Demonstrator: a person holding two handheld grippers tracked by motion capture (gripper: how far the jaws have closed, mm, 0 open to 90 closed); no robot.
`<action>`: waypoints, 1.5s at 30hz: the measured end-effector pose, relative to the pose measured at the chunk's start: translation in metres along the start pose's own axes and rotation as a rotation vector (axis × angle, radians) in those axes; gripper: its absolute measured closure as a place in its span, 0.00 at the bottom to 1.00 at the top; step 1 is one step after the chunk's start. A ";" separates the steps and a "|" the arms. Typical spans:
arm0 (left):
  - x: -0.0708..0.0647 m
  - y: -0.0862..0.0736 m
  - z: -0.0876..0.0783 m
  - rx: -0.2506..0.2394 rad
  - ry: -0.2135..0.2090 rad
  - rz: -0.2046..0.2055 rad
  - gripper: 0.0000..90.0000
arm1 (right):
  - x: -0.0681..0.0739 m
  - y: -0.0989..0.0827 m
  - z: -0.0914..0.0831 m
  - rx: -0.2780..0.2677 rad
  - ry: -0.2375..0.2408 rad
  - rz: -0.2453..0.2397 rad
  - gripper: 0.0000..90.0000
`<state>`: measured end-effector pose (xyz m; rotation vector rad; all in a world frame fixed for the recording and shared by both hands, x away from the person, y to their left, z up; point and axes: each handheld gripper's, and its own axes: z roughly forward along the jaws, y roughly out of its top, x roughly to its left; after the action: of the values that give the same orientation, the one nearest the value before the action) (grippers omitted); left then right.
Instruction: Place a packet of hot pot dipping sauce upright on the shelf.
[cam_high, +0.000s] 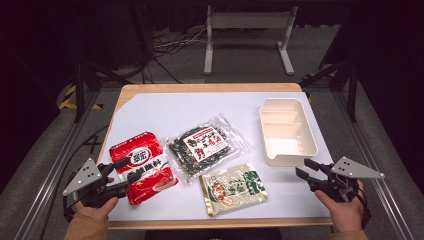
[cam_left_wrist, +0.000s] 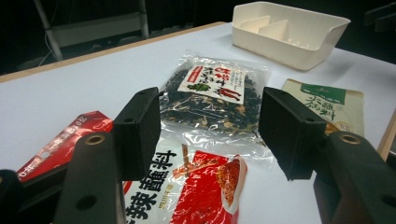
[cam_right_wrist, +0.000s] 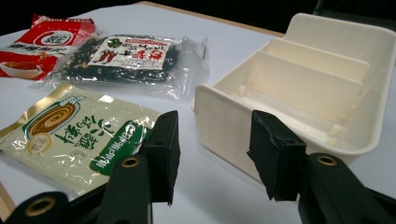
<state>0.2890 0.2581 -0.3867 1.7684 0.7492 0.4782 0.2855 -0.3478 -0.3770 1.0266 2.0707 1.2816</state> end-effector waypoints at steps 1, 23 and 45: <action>-0.001 0.000 0.001 0.007 -0.002 0.004 0.44 | 0.000 0.000 0.000 0.006 -0.002 0.002 0.54; -0.007 -0.001 0.004 0.034 0.007 0.040 0.42 | 0.020 0.037 0.022 0.063 0.123 -0.034 0.46; -0.005 -0.001 0.011 0.041 -0.018 0.047 0.41 | 0.044 0.054 0.081 0.196 0.247 -0.003 0.47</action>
<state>0.2926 0.2470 -0.3908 1.8294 0.7100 0.4810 0.3366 -0.2549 -0.3645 0.9872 2.4239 1.2783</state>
